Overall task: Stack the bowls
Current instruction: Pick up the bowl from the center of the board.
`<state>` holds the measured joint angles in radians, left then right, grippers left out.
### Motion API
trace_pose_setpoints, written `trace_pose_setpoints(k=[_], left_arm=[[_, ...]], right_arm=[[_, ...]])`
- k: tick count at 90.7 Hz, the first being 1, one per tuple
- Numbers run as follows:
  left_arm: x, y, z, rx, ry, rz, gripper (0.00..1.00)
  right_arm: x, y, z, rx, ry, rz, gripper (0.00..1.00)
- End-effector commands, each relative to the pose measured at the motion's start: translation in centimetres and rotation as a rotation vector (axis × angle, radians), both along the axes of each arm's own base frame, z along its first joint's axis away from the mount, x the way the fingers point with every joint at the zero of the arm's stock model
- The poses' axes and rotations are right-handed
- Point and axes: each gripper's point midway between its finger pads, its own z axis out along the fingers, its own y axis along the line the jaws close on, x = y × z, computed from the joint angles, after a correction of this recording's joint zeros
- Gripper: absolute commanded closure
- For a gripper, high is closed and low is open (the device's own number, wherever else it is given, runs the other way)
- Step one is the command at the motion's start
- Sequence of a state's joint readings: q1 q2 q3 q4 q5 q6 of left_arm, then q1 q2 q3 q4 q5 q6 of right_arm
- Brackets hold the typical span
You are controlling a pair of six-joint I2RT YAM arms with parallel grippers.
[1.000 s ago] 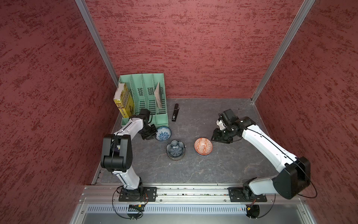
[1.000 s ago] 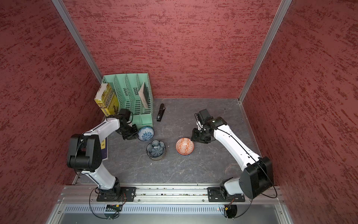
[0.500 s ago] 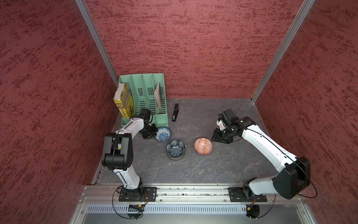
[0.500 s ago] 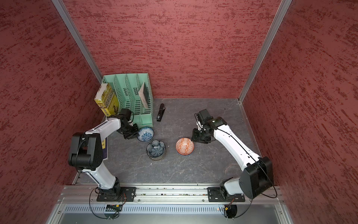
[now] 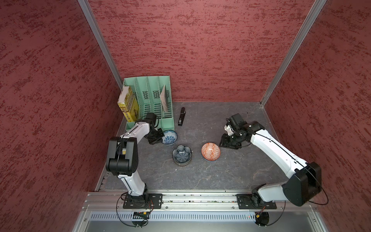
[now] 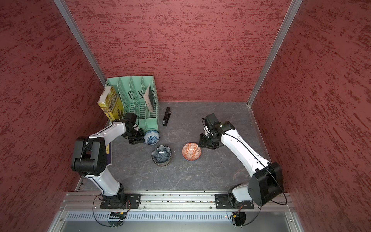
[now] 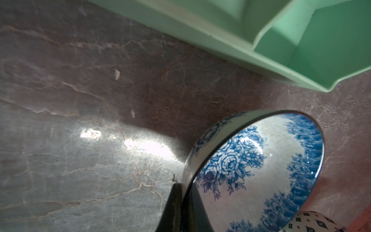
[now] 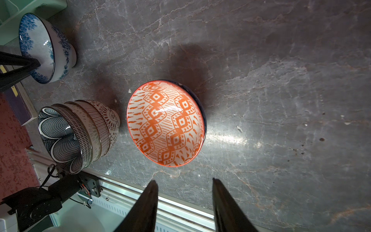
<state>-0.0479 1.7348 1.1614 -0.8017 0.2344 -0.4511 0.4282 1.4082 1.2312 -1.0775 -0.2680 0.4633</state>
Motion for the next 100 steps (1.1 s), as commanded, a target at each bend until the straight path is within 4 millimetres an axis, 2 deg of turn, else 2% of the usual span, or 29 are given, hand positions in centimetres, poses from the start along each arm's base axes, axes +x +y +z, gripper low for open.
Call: trace_pose_setpoints(k=[1, 15, 28, 40, 50, 63, 73, 85, 100], left_arm=[[-1.0, 0.4, 1.3, 0.021, -0.002, -0.013, 1.0], [-1.7, 0.9, 5.8, 0.021, -0.053, -0.035, 1.0], [-2.9, 0.1, 10.4, -0.034, -0.058, -0.123, 1.0], [-3.6, -2.1, 14.1, -0.054, -0.067, -0.217, 1.0], [-4.1, -5.6, 16.1, -0.055, -0.076, -0.315, 1.0], [-4.3, -10.4, 17.6, -0.046, -0.081, -0.426, 1.0], [-4.5, -13.7, 18.3, -0.031, -0.089, -0.496, 1.0], [-4.6, -16.4, 18.4, -0.021, -0.09, -0.552, 1.0], [-4.7, -18.4, 18.2, -0.015, -0.089, -0.569, 1.0]], right_arm=[[0.1, -0.2, 0.0, -0.005, -0.003, 0.005, 0.54], [0.2, 0.1, 0.5, 0.008, -0.003, 0.009, 0.54], [0.3, 0.3, 1.5, 0.014, -0.011, 0.024, 0.54], [0.7, 0.7, 3.3, 0.032, -0.036, 0.037, 0.54], [1.3, 1.2, 5.5, 0.056, -0.081, 0.041, 0.58], [1.7, 2.0, 8.5, 0.097, -0.122, 0.055, 0.59], [1.7, 2.2, 10.1, 0.105, -0.143, 0.059, 0.58], [1.5, 2.4, 11.2, 0.123, -0.156, 0.054, 0.57], [1.0, 2.8, 10.9, 0.117, -0.129, 0.066, 0.57]])
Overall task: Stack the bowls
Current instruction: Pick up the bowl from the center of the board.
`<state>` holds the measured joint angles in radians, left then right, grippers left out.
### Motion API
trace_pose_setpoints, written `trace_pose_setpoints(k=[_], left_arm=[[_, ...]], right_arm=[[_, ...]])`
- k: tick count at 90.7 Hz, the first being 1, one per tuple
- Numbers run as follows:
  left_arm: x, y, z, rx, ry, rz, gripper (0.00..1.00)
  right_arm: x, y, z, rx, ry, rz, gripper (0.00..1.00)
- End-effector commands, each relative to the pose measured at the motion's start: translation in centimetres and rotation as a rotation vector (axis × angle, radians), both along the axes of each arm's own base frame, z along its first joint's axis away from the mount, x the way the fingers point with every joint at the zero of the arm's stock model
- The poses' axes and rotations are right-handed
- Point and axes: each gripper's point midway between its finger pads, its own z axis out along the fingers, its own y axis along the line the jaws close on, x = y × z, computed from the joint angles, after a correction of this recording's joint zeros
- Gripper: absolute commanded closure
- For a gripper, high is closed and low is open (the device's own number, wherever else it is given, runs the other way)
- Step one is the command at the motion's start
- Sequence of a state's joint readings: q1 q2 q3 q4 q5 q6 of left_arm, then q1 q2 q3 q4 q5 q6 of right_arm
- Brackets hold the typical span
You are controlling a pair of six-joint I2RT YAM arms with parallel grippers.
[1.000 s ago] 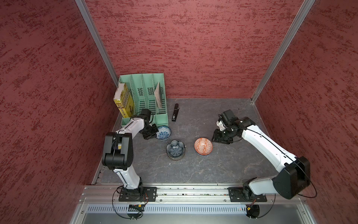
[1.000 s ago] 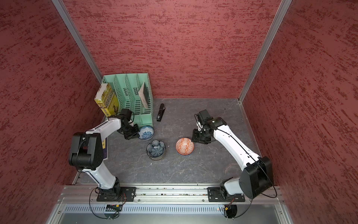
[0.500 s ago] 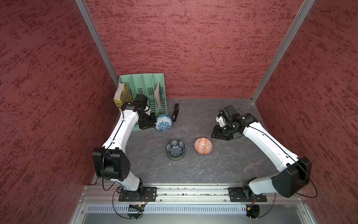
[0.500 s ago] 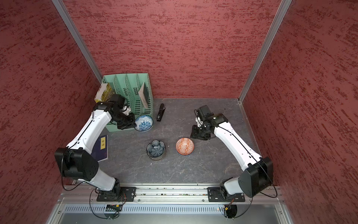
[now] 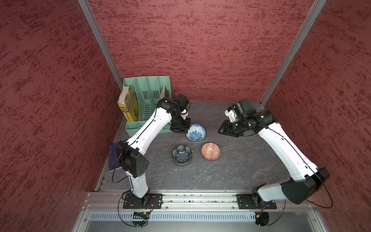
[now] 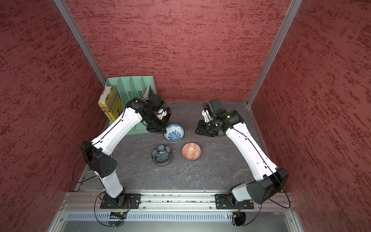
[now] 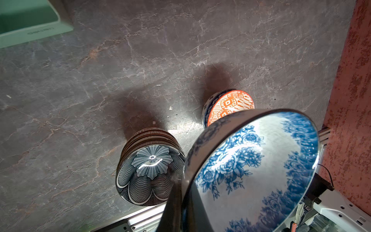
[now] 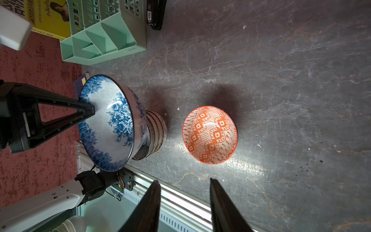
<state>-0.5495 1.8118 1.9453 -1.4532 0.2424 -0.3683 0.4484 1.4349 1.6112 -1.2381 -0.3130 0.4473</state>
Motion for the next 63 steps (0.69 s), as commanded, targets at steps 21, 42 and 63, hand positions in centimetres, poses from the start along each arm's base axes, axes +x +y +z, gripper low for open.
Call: trace_pose_setpoints(k=[21, 42, 63], left_arm=[[-0.7, -3.4, 0.2, -0.015, -0.015, -0.026, 1.0], [-1.2, -5.7, -0.3, -0.03, -0.014, -0.062, 1.0], [-1.3, -6.7, -0.1, -0.039, -0.021, -0.072, 1.0]], right_arm=[[-1.1, 1.1, -0.3, -0.002, 0.043, 0.034, 0.59], [-0.9, 1.6, -2.4, -0.032, 0.092, 0.038, 0.62], [-1.0, 1.5, -4.6, -0.065, 0.139, 0.035, 0.71]])
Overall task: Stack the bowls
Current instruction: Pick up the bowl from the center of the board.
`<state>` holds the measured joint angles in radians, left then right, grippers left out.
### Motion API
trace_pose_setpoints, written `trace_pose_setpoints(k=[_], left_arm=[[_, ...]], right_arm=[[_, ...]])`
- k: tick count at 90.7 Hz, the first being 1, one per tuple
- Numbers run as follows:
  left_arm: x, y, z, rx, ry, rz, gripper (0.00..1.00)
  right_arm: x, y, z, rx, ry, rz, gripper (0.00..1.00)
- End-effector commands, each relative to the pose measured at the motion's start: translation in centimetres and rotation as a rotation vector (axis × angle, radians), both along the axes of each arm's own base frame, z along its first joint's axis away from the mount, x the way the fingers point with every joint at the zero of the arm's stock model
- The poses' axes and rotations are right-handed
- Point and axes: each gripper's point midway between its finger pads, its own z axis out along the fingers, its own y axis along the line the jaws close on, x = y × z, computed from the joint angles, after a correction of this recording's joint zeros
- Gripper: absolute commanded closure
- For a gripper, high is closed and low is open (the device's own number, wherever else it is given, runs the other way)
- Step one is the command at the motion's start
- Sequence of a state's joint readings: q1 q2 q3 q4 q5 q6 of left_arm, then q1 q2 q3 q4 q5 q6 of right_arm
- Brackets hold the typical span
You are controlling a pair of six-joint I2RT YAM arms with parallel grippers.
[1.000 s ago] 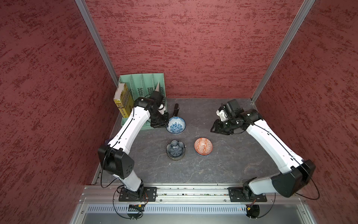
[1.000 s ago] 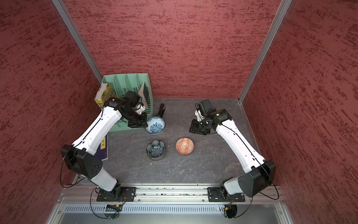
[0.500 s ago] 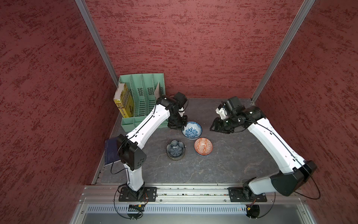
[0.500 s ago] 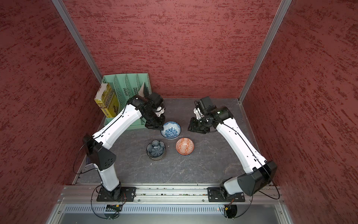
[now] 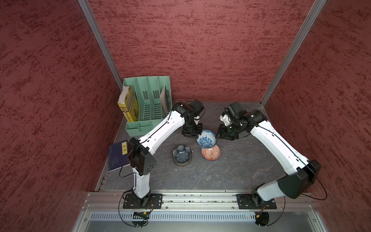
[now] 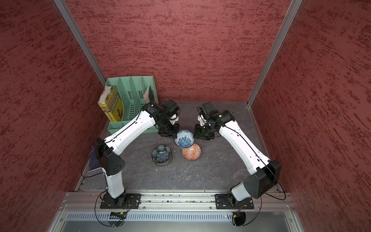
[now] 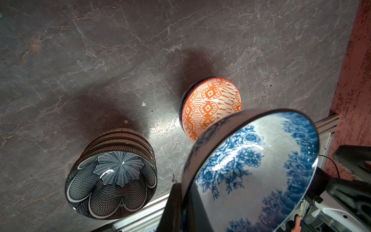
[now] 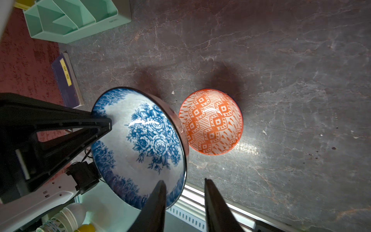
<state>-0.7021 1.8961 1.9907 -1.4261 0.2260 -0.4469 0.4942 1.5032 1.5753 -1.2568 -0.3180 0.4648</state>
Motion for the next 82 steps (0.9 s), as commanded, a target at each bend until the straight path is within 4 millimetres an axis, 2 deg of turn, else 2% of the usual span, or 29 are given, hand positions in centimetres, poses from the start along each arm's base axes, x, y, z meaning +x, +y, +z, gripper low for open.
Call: trace_pose_setpoints(k=[1, 27, 60, 73, 82], left_arm=[[0.7, -1.1, 1.6, -0.055, -0.045, 0.003, 1.0], [0.5, -1.4, 1.6, -0.059, -0.048, -0.003, 1.0], [0.3, -1.6, 1.3, -0.059, -0.043, -0.01, 1.0], [0.3, -1.6, 1.3, -0.059, -0.041, -0.011, 1.0], [0.3, -1.5, 1.4, -0.058, -0.049, -0.01, 1.0]], right_arm=[[-0.1, 0.1, -1.3, -0.02, 0.022, 0.003, 0.71], [-0.2, 0.6, -2.8, -0.026, 0.053, 0.013, 0.77], [-0.2, 0.9, -3.2, -0.025, 0.061, 0.018, 0.84], [-0.2, 0.9, -3.1, -0.023, 0.06, 0.016, 0.9], [-0.1, 1.2, -3.0, -0.008, 0.062, 0.008, 0.99]])
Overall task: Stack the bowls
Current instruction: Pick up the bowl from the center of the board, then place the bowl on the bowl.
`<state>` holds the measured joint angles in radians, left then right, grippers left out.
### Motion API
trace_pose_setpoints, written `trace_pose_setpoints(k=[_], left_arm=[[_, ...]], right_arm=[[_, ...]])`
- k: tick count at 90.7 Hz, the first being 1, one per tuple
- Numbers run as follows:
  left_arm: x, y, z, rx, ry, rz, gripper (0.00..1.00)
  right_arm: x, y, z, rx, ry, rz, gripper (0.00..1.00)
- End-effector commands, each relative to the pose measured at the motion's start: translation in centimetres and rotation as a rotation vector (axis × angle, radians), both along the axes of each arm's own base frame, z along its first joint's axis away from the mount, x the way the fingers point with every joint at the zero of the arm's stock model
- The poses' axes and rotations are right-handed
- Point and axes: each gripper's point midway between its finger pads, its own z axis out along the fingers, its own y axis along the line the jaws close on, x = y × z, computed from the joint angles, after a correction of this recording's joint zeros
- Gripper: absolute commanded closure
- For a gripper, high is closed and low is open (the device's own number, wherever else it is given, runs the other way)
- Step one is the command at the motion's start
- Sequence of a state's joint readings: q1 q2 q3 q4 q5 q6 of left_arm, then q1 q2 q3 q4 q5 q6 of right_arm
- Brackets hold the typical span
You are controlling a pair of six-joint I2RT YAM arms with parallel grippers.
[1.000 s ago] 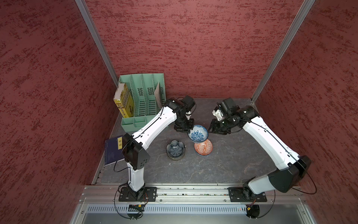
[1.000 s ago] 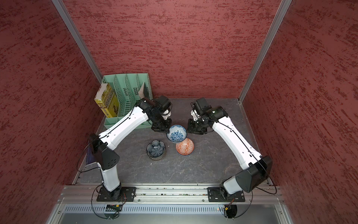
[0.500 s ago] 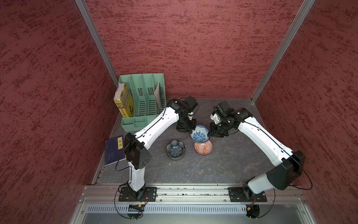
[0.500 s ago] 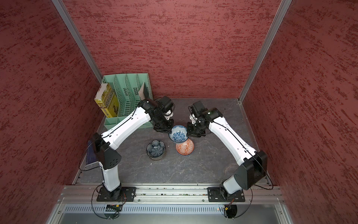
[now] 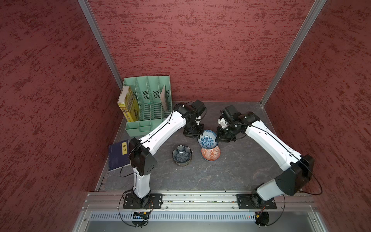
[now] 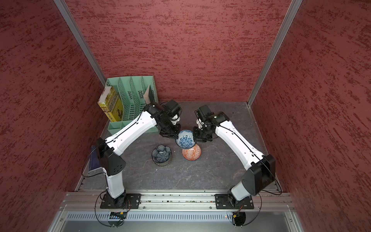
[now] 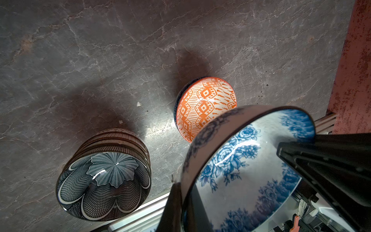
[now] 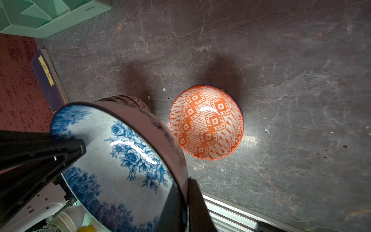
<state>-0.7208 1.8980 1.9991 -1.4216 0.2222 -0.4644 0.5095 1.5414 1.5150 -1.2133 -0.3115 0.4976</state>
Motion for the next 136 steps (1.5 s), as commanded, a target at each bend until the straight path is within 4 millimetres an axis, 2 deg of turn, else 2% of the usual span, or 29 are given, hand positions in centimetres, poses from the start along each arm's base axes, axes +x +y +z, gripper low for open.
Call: trace_pose_setpoints(k=[1, 4, 9, 18, 26, 35, 47, 55, 69, 81, 96, 113, 136], left_arm=[[0.6, -0.8, 1.3, -0.053, -0.047, -0.008, 1.0], [0.7, -0.7, 1.4, -0.051, -0.056, -0.006, 1.0], [0.7, -0.4, 1.6, -0.048, -0.073, 0.0, 0.75], [0.8, 0.2, 1.8, -0.057, -0.088, 0.016, 0.62], [0.9, 1.3, 2.2, -0.044, -0.115, 0.041, 0.4], [1.1, 3.4, 2.9, -0.046, -0.152, 0.096, 0.3], [1.2, 7.4, 4.0, -0.11, -0.188, 0.206, 0.25], [1.2, 11.1, 4.5, -0.156, -0.218, 0.303, 0.23], [0.7, 17.7, 3.3, -0.137, -0.237, 0.457, 0.21], [-0.1, 21.1, 1.6, -0.139, -0.223, 0.545, 0.21], [-1.1, 22.5, 0.7, -0.153, -0.211, 0.579, 0.21], [-1.8, 22.6, -0.7, -0.148, -0.183, 0.581, 0.21], [-2.4, 22.8, -2.4, -0.149, -0.176, 0.598, 0.21]], right_arm=[[-0.3, 0.7, -0.1, 0.025, 0.003, 0.025, 0.99], [-0.3, 1.0, -0.1, 0.041, 0.007, 0.027, 1.0], [-0.3, 1.3, 0.1, 0.057, 0.013, 0.028, 1.0], [-0.2, 1.4, 0.4, 0.06, 0.008, 0.032, 1.0], [0.1, 1.3, 0.6, 0.051, -0.001, 0.032, 1.0], [0.2, 1.3, 0.6, 0.046, 0.002, 0.04, 1.0], [0.4, 1.3, 0.4, 0.043, 0.003, 0.045, 1.0], [0.7, 1.1, 0.2, 0.039, 0.004, 0.042, 1.0], [1.3, 0.4, -0.9, 0.026, 0.017, 0.022, 1.0], [1.5, -0.3, -2.2, 0.005, 0.027, 0.001, 1.0], [1.3, -0.4, -3.5, 0.005, 0.045, 0.001, 1.0], [1.1, -0.8, -5.3, -0.013, 0.064, -0.014, 1.0], [0.5, -2.1, -6.7, -0.062, 0.063, -0.031, 1.0]])
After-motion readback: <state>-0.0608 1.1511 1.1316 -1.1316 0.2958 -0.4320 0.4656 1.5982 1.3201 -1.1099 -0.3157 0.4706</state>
